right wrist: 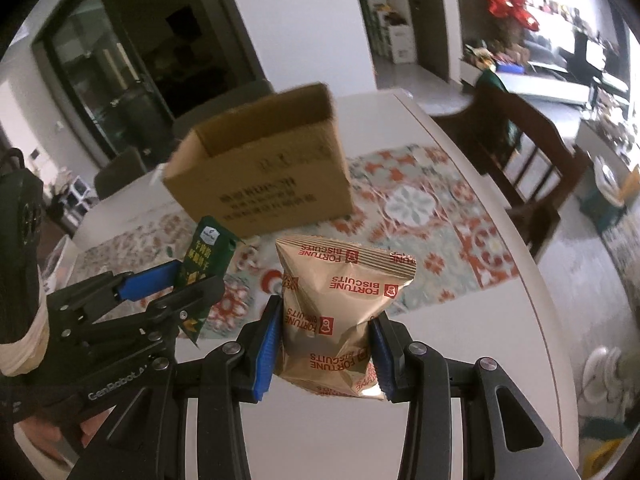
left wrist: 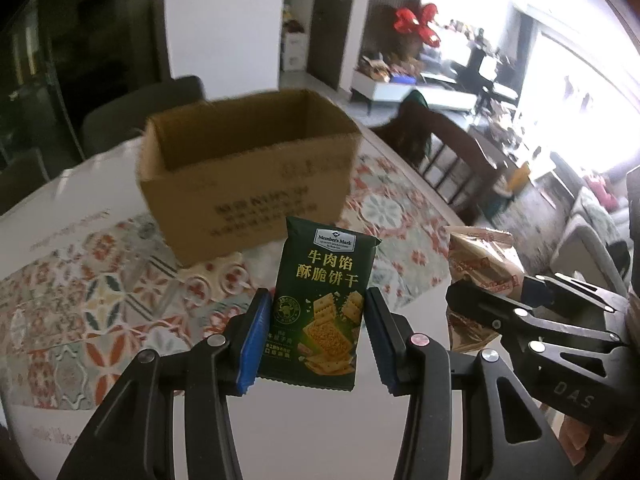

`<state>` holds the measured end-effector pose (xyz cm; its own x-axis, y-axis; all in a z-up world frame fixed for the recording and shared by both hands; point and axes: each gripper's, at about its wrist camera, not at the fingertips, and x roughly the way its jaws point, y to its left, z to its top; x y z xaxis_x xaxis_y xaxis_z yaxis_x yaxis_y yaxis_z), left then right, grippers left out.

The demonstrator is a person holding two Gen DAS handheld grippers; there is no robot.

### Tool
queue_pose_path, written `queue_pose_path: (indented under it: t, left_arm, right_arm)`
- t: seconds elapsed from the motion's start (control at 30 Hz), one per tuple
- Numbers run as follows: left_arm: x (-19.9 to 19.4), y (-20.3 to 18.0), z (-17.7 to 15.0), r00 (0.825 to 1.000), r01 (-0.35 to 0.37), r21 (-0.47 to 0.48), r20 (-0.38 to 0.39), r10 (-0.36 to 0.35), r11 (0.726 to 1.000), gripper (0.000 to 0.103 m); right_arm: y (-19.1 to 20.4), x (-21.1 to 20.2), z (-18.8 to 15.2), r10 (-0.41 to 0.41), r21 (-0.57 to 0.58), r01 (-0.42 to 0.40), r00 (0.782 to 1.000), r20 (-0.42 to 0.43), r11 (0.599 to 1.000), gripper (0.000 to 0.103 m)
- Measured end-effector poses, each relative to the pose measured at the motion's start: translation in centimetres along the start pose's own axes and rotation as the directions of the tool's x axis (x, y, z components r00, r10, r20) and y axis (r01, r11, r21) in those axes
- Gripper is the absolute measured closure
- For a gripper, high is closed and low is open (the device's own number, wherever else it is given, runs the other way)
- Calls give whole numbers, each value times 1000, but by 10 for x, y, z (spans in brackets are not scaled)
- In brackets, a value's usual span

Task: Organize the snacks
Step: 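Carry both snacks over the box and open both grippers to drop them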

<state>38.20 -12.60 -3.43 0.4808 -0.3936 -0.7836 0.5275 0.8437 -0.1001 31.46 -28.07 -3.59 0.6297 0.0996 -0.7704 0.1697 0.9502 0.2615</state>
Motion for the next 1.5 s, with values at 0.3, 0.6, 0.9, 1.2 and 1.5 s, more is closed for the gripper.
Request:
queue_pose_path:
  t: [0.3, 0.6, 0.9, 1.2, 1.5]
  left_arm:
    - [-42, 13, 23, 992, -63, -45, 107, 67, 997, 57]
    - [-59, 25, 58, 973, -121, -63, 191, 131, 991, 57]
    - [-44, 44, 98, 969, -135, -97, 196, 152, 986, 57]
    - [-6, 71, 136, 975, -152, -127, 144, 170, 980, 57]
    - [36, 95, 163, 984, -152, -154, 70, 164, 976, 56]
  right_arm:
    - [25, -15, 30, 90, -96, -84, 994, 67, 992, 61]
    - [41, -18, 72, 141, -159, -120, 982, 128, 980, 61]
    - [48, -1, 121, 174, -195, -144, 974, 147, 970, 61]
    - [55, 37, 162, 150, -229, -119, 981, 123, 966, 61]
    - [56, 86, 192, 140, -224, -128, 989, 40, 966, 61]
